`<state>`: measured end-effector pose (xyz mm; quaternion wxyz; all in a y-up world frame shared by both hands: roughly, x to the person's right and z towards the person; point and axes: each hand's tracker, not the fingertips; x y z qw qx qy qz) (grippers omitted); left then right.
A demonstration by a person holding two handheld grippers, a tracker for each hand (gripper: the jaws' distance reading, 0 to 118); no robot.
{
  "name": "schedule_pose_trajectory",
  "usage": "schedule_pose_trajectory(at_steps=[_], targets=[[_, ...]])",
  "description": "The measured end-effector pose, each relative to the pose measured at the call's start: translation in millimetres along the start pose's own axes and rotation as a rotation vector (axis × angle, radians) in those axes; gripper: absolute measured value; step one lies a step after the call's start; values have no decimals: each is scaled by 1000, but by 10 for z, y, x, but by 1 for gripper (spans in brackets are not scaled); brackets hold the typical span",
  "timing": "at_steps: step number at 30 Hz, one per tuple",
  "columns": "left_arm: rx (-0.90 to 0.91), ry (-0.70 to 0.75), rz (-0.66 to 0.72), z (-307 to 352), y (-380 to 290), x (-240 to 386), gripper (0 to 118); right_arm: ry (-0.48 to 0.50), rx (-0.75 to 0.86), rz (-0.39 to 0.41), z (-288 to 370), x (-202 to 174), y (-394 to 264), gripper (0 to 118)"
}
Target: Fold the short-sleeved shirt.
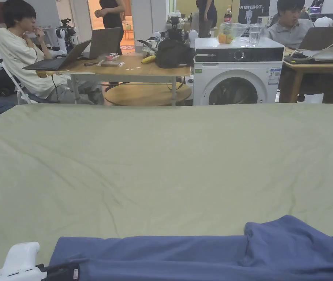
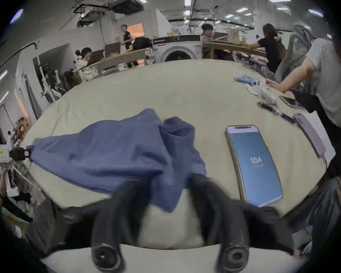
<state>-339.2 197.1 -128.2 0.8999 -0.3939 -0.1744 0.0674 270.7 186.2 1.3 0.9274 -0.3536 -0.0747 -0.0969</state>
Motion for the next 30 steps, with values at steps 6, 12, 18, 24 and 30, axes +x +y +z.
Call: schedule_pose_trajectory(at_steps=[6,12,18,24,30], targets=[[191,17,-111,513,223,344,51,-32,174,-17,474,-50,286,58],[410,-76,-159,710,720,996,51,67,314,-29,573,-747,763,56],[399,-104,-176,291,792,1442,0,187,316,91,118,-1515,842,1],[361,-153,-151,183,677,1528,0,94,235,162,-248,-1870,688,0],[294,-248,14,306,758,942,31,133,200,123,-291,-1816,607,0]])
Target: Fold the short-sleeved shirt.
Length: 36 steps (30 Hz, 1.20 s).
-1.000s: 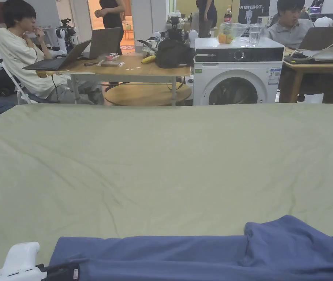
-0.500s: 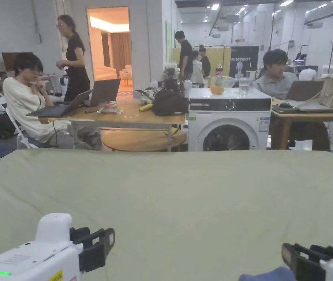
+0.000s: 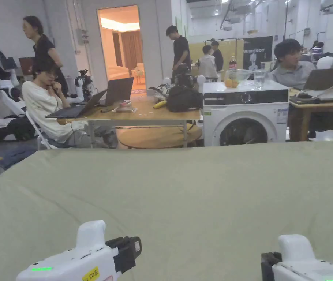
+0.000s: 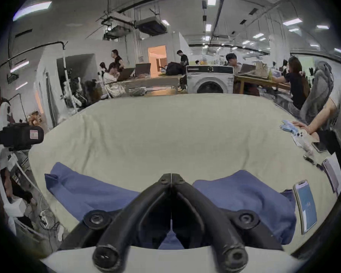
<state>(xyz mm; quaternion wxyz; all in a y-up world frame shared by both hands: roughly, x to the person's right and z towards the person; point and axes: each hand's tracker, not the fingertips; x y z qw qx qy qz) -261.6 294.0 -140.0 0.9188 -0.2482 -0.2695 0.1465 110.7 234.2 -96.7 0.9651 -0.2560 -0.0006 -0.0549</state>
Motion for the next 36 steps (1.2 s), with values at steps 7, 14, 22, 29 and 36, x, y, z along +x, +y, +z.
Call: schedule_pose_trajectory(at_steps=[7,14,22,29,36], targets=[[-130,-36,386,349,-171,-1526,69,76,-43,-20,220,73,-207,0],[-151,16,565,173,-591,-2226,67,83,-87,-65,241,161,-339,0],[-160,-178,755,-337,-809,-1962,6,86,-100,-105,260,192,-349,0],[-19,-100,659,187,-334,-1704,5,93,-99,-108,320,233,-321,0],[6,126,394,563,495,-1023,5,89,-82,-91,491,265,-254,0]])
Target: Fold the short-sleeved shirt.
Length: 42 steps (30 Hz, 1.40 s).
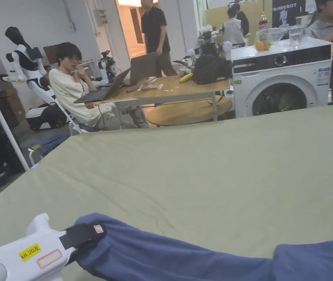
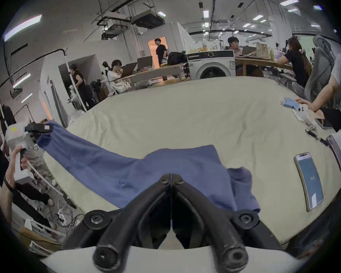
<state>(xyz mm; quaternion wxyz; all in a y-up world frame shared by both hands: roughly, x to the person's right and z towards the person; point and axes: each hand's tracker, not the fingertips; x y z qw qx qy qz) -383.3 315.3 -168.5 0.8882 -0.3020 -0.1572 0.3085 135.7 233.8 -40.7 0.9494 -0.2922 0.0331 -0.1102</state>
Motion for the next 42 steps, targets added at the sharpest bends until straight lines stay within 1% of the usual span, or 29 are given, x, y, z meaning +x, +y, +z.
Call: schedule_pose_trajectory(at_steps=[1,2,6,8,9,11,12,13,14,16,17,19,20,21,22,24,25,27,28,29,30,31,33,34,35,36,37,40,42], targets=[[22,8,-104,-43,-43,162,5,11,10,-9,16,8,14,0],[-20,0,-165,-133,-127,359,5,20,16,-21,22,26,30,0],[-216,-111,-259,-873,-789,904,5,41,37,-54,42,61,46,0],[-318,-105,-312,-1323,-1129,1063,5,43,41,-57,63,92,36,0],[-355,-67,-334,-1512,-1287,1151,5,38,42,-55,93,96,18,0],[-394,-97,-398,-1734,-1521,1274,6,28,43,-56,144,130,-20,0],[-413,-94,-413,-1803,-1597,1311,22,21,43,-59,163,151,-38,0],[-425,-73,-444,-1875,-1642,1339,43,12,40,-63,177,178,-54,0],[-451,-76,-415,-1920,-1644,1350,49,5,37,-64,187,211,-68,0],[-458,-249,-259,-1819,-1486,1260,48,-14,36,-67,202,273,-89,0],[-430,-326,-198,-1733,-1387,1198,45,-19,34,-72,211,302,-89,0],[-315,-382,-75,-1539,-1236,1068,2,-23,42,-88,240,340,-91,0],[-258,-400,-20,-1422,-1171,975,0,-19,49,-102,258,355,-90,0],[-214,-394,-5,-1362,-1167,894,0,-12,53,-110,275,365,-91,0],[-202,-347,-19,-1353,-1194,848,0,-10,57,-113,286,368,-94,0],[-279,-188,-122,-1568,-1351,797,0,-8,60,-115,302,359,-98,0],[-356,-177,-127,-1680,-1423,753,0,-6,60,-115,298,361,-97,0],[-468,-298,-59,-1841,-1680,691,0,-7,58,-122,299,351,-98,0],[-509,-337,-68,-1918,-1826,757,0,-8,57,-122,299,344,-104,0],[-520,-306,-121,-1974,-1963,839,0,-13,56,-123,301,330,-117,0],[-528,-237,-193,-2028,-2059,900,0,-14,54,-125,304,324,-126,0],[-481,-203,-226,-2040,-2074,919,0,-10,49,-128,302,325,-138,0],[-491,-236,-151,-2038,-1935,926,0,-5,41,-132,289,317,-154,0],[-509,-244,-117,-2019,-1876,907,3,-6,36,-131,276,312,-159,0],[-496,-284,-88,-1949,-1779,864,20,-7,31,-131,254,308,-159,0],[-469,-299,-64,-1816,-1620,791,46,-4,26,-133,235,307,-153,0],[-404,-317,-38,-1675,-1504,722,55,3,24,-135,223,306,-146,0],[-307,-328,8,-1292,-1046,408,55,33,25,-141,185,275,-118,0],[-265,-265,10,-1113,-851,177,55,45,19,-132,148,249,-113,0]])
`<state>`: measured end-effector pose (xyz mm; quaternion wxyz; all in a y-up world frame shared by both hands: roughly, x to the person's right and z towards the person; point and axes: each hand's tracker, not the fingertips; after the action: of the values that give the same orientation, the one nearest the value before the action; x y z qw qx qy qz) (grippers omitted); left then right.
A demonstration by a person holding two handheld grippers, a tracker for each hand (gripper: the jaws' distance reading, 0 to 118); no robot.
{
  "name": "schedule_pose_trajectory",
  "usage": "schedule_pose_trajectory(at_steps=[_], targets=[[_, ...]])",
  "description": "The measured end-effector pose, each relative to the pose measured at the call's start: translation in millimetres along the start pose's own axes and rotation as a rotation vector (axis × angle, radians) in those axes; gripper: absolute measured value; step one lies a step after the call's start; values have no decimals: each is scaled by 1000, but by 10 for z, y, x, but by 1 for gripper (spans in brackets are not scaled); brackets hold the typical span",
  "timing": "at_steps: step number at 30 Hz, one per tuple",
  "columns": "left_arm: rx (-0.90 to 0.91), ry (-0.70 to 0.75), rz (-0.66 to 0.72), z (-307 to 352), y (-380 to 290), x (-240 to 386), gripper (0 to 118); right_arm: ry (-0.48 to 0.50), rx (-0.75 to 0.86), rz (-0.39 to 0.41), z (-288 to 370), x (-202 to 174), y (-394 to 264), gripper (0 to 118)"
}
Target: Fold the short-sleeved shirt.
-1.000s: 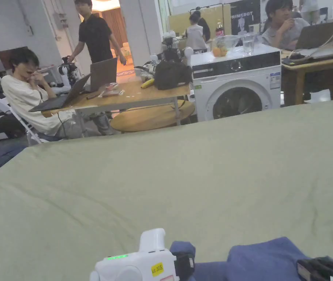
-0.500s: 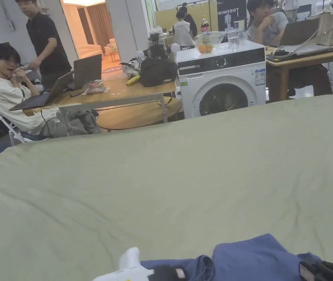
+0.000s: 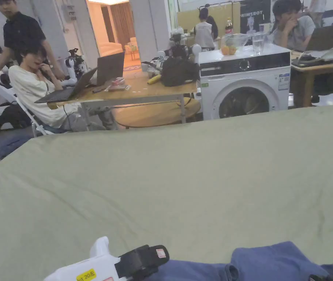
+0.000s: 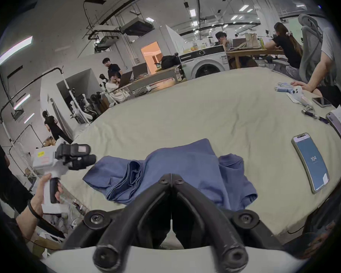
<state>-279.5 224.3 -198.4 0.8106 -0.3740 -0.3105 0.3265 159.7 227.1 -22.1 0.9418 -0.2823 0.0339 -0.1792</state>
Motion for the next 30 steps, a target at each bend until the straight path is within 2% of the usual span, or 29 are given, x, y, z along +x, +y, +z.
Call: schedule_pose_trajectory(at_steps=[3,5,7,8,9,10,11,12,16,18,21,23,26,30], targets=[[40,113,59,143,63,-323,55,6,-24,26,-53,-45,-18,0],[-25,91,105,22,31,-514,55,5,-29,21,-64,-54,-33,0],[-103,52,155,-215,-83,-638,23,18,-32,1,-51,-56,-43,0],[-145,-4,213,-349,-149,-719,12,18,-32,-2,-29,-63,-50,0],[-182,-36,251,-396,-242,-795,7,15,-31,0,-1,-71,-61,0],[-92,-130,362,-441,-250,-821,7,9,-28,7,24,-76,-68,0],[-84,-181,427,-474,-283,-813,6,-3,-28,15,51,-75,-72,0],[-50,-94,401,-453,-297,-828,6,-13,-28,16,72,-69,-75,0],[45,-70,383,-27,-224,-637,4,-13,-27,14,102,-13,-38,0],[105,-108,331,363,-82,-425,4,-2,-20,8,102,10,-8,0],[202,166,-19,784,77,106,4,14,-17,6,81,11,23,0],[218,265,-215,826,113,526,4,15,-14,16,68,-5,31,0],[106,272,-352,418,-51,962,4,22,-11,21,51,-26,37,0],[-100,192,-430,-549,-422,1136,4,38,2,-5,119,-32,0,0]])
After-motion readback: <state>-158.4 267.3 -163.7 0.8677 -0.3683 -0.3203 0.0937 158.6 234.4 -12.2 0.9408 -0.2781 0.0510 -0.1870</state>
